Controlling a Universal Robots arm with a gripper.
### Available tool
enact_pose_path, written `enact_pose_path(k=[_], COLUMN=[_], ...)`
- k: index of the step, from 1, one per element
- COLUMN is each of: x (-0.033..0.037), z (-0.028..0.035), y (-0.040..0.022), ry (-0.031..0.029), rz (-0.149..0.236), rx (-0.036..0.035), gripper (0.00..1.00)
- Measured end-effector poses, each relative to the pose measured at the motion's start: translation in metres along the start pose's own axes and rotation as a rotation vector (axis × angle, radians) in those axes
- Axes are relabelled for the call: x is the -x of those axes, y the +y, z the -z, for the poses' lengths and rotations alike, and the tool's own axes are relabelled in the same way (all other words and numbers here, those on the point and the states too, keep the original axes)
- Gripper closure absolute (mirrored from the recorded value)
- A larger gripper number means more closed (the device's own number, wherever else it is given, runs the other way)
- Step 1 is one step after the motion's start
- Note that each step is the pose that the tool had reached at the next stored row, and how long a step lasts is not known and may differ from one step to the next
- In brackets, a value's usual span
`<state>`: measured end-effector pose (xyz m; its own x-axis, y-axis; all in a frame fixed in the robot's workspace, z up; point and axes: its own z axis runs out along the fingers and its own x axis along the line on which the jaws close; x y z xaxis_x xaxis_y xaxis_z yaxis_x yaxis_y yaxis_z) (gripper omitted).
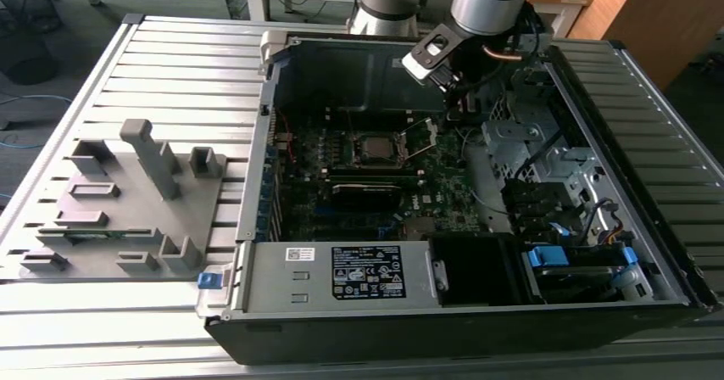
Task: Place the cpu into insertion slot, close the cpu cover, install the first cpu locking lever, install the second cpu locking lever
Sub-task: 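Close the cpu cover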
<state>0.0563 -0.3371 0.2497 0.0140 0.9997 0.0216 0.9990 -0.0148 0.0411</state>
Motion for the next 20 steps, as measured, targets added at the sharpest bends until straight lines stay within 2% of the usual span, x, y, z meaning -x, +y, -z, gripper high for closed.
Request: enact_pose_path(k=[5, 10, 11, 13, 18, 20], x=[0.0001, 0.0002, 0.0001, 0.0002, 0.0002, 0.0002], z=[-0.0078, -0.0081, -0.0083, -0.0087, -0.0087, -0.0089], y=[0.0003, 0.0003, 0.0003, 0.0003, 0.0, -0.0034], ry=[0.0, -0.0001, 0.0001, 0.0, -0.0003, 0.0], rz=[0.0, 0.0, 0.0, 0.0, 0.0, 0.0], rx=[0.0, -0.0001, -0.0012, -0.0098, -0.0142, -0.014], gripper=[0.89, 0.89, 0.89, 0.89, 0.89, 0.89])
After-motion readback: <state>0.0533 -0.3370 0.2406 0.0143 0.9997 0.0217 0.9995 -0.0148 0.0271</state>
